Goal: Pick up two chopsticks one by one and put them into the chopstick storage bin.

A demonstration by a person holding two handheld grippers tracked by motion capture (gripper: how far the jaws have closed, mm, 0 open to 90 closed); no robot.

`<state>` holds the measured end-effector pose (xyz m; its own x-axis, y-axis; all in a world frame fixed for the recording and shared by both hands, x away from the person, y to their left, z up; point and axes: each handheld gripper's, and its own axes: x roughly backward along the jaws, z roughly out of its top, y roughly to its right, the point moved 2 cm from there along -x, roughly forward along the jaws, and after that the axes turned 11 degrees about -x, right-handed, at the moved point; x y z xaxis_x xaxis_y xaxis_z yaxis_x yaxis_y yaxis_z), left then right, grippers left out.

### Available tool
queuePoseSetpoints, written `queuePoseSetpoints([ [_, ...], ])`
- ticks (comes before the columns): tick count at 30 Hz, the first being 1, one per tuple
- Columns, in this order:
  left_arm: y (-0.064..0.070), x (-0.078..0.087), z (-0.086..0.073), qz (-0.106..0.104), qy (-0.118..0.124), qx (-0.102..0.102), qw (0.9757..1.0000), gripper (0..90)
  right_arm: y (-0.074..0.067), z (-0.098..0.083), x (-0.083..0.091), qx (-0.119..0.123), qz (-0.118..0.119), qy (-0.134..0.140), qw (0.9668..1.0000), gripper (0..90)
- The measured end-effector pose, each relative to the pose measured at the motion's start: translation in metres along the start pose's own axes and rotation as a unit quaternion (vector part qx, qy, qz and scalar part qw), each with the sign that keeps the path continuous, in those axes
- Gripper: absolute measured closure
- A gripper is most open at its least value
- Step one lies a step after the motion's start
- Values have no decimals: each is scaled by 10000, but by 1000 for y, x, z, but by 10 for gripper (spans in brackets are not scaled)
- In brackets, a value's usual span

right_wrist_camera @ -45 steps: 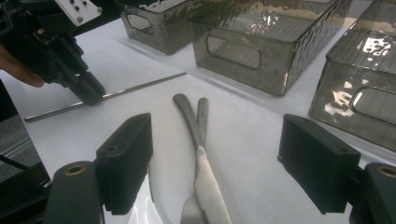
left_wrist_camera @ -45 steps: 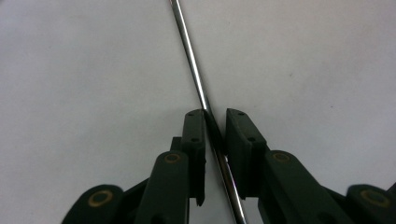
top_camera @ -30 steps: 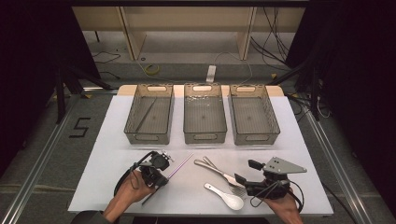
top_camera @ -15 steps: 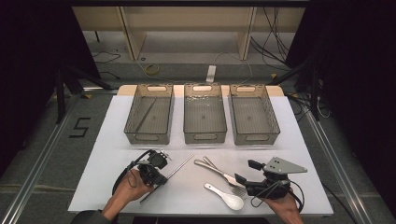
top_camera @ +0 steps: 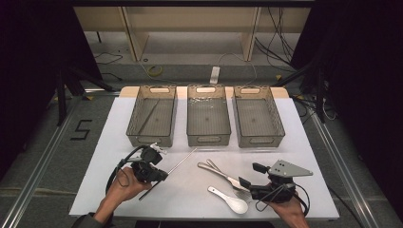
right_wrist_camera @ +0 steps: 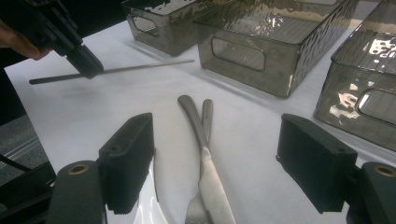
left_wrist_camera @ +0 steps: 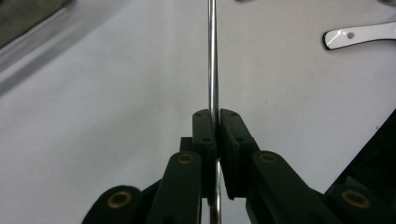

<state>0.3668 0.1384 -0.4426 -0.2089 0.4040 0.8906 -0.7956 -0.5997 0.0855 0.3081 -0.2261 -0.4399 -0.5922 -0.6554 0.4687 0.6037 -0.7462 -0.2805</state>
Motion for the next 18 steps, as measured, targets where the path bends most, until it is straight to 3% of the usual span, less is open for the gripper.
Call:
queuePoseSetpoints([
  [6,-9,15,2,-60,413,124,9991,849,0,0,0,-25,-7,-9,10000,254],
  [13,-27,31,5,16,888,372,9954,849,1,0,1,-66,-6,31,10000,247],
  [18,-37,42,13,109,1052,391,9936,849,2,0,0,-89,-28,20,10000,247],
])
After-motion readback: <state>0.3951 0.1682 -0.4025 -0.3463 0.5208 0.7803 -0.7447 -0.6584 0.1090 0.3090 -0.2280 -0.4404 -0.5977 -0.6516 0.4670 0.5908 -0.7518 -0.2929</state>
